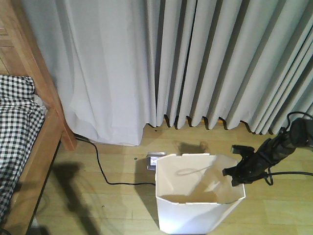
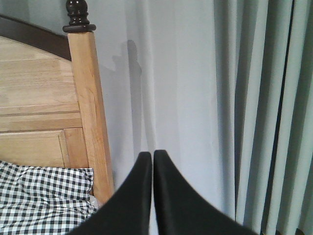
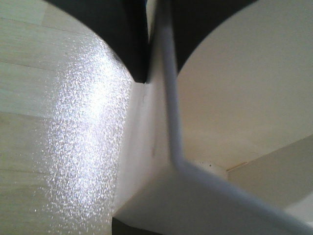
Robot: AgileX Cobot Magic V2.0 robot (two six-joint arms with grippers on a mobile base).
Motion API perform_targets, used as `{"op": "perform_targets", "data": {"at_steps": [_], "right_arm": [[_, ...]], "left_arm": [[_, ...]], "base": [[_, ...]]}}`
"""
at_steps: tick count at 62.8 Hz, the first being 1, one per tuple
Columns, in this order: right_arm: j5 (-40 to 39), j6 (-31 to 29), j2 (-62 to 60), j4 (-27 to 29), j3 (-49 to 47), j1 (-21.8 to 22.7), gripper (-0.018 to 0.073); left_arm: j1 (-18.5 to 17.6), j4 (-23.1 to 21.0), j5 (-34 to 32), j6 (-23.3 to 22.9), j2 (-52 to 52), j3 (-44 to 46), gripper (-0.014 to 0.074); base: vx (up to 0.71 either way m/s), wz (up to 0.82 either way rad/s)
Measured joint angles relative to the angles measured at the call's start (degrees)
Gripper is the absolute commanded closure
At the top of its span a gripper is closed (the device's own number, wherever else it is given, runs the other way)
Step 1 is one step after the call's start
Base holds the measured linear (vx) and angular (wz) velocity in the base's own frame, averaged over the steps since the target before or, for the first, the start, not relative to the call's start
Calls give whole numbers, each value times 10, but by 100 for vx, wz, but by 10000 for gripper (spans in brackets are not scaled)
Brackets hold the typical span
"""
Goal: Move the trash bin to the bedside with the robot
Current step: 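Set the bin down on the floor and open the right gripper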
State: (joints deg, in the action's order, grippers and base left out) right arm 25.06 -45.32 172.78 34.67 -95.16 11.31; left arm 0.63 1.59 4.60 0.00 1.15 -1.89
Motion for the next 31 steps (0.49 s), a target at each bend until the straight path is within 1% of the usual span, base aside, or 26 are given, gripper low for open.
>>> {"op": "perform_targets", "data": {"at_steps": [7,15,31], "right_arm": [[3,4,22,-6,-19,0,518],[4,17,37,-8,-34,0,449],[18,23,43,-12,-40,0,232]], "left_arm": [[0,0,0,0,0,0,603],[0,0,0,0,0,0,603],[0,0,0,0,0,0,603]], "base": [[0,0],[0,0],[0,0]]}}
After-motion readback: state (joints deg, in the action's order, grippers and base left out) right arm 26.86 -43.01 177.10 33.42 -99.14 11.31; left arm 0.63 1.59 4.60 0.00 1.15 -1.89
